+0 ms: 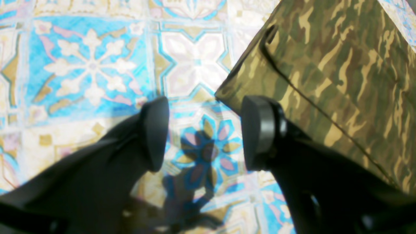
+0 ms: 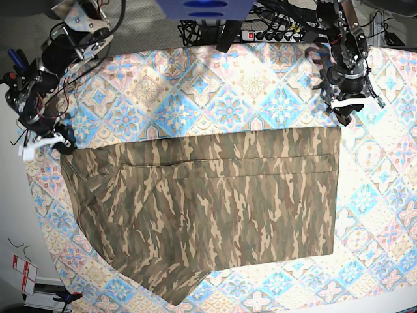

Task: Fold the T-shirt properly
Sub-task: 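Raise both grippers and move them to the folded edge of the shirt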

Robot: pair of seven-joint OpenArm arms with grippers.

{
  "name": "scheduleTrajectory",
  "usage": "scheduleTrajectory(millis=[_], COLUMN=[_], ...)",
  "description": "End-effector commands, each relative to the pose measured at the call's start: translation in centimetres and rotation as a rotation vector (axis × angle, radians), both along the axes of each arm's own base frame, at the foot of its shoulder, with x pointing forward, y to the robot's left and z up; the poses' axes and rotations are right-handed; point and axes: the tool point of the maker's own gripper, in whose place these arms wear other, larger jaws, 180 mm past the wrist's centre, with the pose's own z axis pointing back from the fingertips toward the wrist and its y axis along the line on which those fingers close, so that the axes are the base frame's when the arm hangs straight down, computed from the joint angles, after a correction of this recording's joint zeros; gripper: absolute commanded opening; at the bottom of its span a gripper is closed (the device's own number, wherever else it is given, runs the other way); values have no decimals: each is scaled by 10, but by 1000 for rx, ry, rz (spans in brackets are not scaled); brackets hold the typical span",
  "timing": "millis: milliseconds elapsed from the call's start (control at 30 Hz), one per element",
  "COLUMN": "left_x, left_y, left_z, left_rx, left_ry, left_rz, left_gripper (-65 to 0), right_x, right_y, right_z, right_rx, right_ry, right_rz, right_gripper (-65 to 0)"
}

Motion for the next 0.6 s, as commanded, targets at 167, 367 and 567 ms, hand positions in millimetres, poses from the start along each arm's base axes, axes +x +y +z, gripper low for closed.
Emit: scheduleTrajectory(millis=[167,367,567], left_x=[7,6,6], left_y=[14,15,15], left_z=[16,17,17], left_rx=[54,56,56], left_ry=[-38,-39,-39], left_rz=[-15,-11,-11], left_gripper=[-300,-300,-300], right_x=[10,11,7], right_y=[-14,-20,-31], right_z=[16,13,4], right_rx=[153,242,270], right_ry=[-162,-197,-207], right_rz=[-125,-179,-250], right_gripper=[-407,-382,-382])
